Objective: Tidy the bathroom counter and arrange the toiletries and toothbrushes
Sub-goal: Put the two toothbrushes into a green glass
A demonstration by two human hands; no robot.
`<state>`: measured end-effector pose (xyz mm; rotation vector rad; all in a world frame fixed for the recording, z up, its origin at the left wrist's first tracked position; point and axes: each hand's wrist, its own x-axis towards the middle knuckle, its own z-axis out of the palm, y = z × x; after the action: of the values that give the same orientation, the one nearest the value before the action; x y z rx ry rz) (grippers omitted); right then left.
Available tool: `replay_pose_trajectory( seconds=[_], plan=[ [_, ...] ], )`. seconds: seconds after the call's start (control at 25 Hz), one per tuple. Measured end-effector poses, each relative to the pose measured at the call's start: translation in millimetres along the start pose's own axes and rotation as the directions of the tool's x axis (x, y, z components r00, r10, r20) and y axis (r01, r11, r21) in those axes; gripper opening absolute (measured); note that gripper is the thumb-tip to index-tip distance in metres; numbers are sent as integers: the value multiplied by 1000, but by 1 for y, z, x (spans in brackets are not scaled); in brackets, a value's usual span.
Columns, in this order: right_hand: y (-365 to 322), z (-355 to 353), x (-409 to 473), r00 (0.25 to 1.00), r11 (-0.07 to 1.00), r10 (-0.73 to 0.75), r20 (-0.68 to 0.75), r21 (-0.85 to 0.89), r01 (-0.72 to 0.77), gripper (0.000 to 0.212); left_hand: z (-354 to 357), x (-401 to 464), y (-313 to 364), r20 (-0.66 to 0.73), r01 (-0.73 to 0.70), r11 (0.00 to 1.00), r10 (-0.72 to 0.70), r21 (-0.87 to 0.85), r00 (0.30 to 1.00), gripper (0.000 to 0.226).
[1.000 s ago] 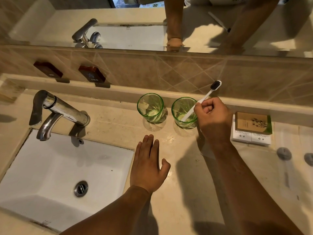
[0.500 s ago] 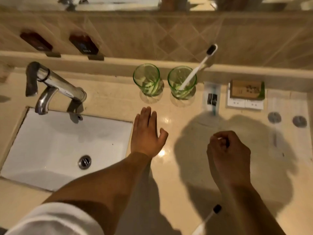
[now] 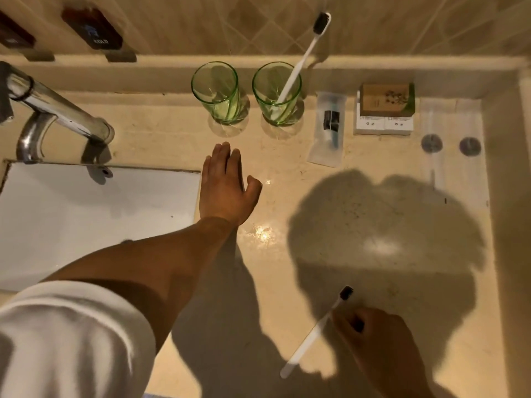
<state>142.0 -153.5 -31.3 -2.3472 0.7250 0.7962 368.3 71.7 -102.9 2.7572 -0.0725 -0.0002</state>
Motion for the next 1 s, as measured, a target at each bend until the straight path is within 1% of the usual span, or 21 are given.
replay_pose_trajectory(
  seconds=[0.08, 0.16, 0.28, 0.36, 0.44, 0.52, 0.64, 0.76, 0.8, 0.88, 1.0],
  plan=[
    [-5, 9, -2, 998, 997, 13, 69, -73, -8, 56, -1, 0, 0, 0, 8, 1000, -8, -5, 1000, 64],
    [-14, 14, -1, 997, 995, -1, 76, -99, 9, 48, -1, 0, 1, 3, 13, 1000, -13, -7, 1000, 64],
    [-28, 14, 7, 998, 995, -25, 66, -93, 31, 38, -2, 0, 1, 0, 16, 999, -16, -28, 1000, 63],
    [-39, 10, 17, 998, 999, -40, 47, -21, 41, 34, -3, -2, 2, -7, 32, 999, -32, -37, 999, 63],
    [-51, 3, 37, 998, 992, -55, 18, 119, 52, 28, -3, -2, 2, -10, 33, 999, -34, -39, 999, 63],
    [-72, -12, 60, 997, 959, -69, -30, 272, 74, 24, -4, -1, 0, -1, 34, 999, -34, -33, 999, 64],
    [-120, -44, 86, 984, 860, -123, -130, 481, 171, 21, -4, 1, 0, 16, 17, 1000, -16, -14, 1000, 64],
    [-174, -71, 105, 948, 765, -220, -230, 562, 314, 18, -3, 4, -2, 16, 1, 1000, -2, 21, 1000, 66],
    [-191, -77, 111, 935, 713, -247, -254, 606, 352, 17, -3, 4, -2, 25, 0, 999, -1, 37, 1000, 68],
    [-221, -89, 122, 922, 604, -272, -275, 697, 386, 18, -2, 5, -4, 42, -6, 997, 3, 71, 999, 70],
    [-258, -101, 137, 878, 490, -342, -335, 734, 471, 21, -1, 5, -5, 38, 8, 997, -10, 74, 999, 70]
  ],
)
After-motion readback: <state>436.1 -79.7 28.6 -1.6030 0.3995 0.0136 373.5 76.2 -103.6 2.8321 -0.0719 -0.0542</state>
